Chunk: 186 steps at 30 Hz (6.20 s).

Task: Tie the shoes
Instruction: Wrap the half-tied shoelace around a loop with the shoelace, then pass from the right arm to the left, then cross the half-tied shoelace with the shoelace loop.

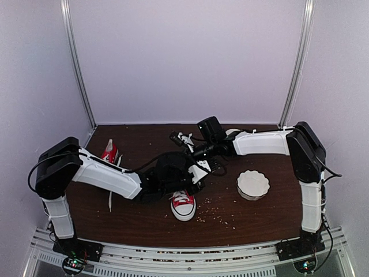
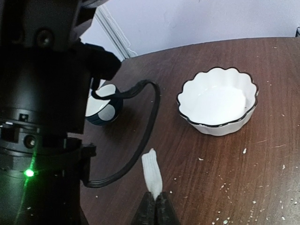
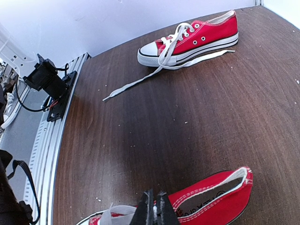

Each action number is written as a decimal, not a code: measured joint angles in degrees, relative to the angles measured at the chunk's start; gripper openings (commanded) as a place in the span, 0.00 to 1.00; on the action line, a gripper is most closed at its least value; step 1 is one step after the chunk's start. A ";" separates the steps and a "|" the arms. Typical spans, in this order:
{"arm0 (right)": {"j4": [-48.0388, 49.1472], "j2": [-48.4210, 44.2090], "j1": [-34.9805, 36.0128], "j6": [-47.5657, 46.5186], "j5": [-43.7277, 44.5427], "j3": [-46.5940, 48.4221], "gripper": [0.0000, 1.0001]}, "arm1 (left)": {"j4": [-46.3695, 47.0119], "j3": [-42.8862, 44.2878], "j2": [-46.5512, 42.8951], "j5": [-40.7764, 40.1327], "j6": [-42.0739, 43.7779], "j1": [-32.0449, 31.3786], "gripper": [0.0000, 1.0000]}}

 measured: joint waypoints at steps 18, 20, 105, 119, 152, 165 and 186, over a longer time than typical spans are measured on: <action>-1.40 0.11 -0.20 -1.42 -0.24 0.09 0.00 | -12.85 3.93 -0.35 14.43 0.17 -0.17 0.54; -1.51 0.11 -0.17 -1.40 -0.24 0.09 0.00 | -12.28 1.86 -3.43 15.30 -0.28 -0.17 0.50; 5.25 -12.70 -2.36 5.70 4.50 -12.35 0.34 | 28.87 -25.83 -0.26 29.20 -33.33 19.39 0.00; 4.79 -2.64 -3.28 9.20 1.31 -10.51 0.17 | 28.98 -25.90 -0.26 29.24 -31.93 19.39 0.00; -7.19 1.40 -1.16 1.25 -2.95 -4.68 0.00 | 29.03 -25.99 -0.24 29.31 -31.63 19.39 0.02; -6.23 -1.11 -0.96 1.46 -1.05 -5.95 0.00 | 27.47 -26.14 -0.48 30.47 -29.62 19.39 0.41; -7.50 -2.12 -0.04 0.15 1.29 -5.99 0.00 | 30.99 -26.40 -0.48 33.92 -31.85 19.65 0.32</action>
